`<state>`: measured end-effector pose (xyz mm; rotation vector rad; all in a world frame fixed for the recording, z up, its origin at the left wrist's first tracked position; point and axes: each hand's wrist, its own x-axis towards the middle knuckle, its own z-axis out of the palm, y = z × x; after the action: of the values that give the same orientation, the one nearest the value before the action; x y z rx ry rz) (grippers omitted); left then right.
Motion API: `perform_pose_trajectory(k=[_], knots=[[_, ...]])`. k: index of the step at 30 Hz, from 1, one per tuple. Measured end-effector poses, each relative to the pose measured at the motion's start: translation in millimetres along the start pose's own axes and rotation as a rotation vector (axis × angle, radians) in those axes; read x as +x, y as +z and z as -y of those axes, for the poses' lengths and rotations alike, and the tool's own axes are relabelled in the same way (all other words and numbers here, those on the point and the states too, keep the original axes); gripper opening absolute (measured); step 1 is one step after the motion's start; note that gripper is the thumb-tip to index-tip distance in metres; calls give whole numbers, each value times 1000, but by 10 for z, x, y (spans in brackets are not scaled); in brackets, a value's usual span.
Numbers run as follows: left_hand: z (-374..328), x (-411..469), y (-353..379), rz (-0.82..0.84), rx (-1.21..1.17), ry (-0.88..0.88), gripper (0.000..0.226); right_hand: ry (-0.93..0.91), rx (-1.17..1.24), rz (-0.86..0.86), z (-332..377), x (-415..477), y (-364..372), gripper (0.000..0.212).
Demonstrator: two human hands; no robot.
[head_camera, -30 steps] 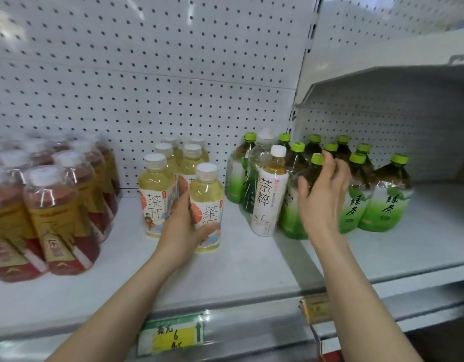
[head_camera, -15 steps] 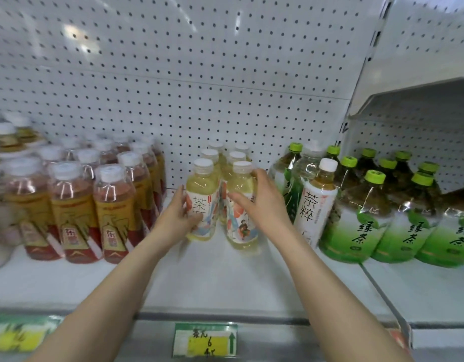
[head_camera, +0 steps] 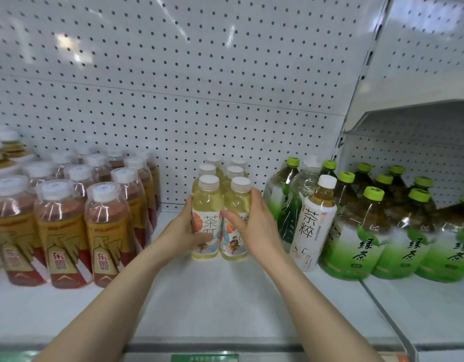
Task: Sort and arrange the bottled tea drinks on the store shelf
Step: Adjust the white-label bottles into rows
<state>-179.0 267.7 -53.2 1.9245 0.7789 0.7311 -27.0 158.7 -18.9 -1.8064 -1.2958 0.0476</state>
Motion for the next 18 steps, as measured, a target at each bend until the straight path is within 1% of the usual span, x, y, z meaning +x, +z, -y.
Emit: perform_pose_trajectory(k=[4, 6, 9, 12, 13, 14, 15, 17, 18], knots=[[106, -18, -12, 6, -39, 22, 85, -19, -30, -106, 3, -54, 93, 75], [124, -34, 5, -3, -42, 17, 80, -14, -15, -117, -6, -54, 101, 76], [130, -48, 16, -29, -27, 23, 72, -7, -34, -83, 8, -39, 93, 80], [128, -78, 52, -85, 12, 26, 62, 15, -71, 8, 9, -43, 11, 83], [126, -97, 70, -107, 34, 24, 58, 11, -98, 26, 1, -64, -43, 81], [127, -121, 90, -126, 52, 21, 55, -18, -141, 5, -12, -101, -115, 77], [127, -139, 112, -141, 72, 19, 53, -73, -189, -71, -21, -143, -206, 70], [119, -169, 152, -160, 122, 17, 52, -194, -256, -328, -43, -203, -462, 55], [111, -180, 169, -167, 147, 16, 52, -225, -284, -460, -70, -201, -617, 51]])
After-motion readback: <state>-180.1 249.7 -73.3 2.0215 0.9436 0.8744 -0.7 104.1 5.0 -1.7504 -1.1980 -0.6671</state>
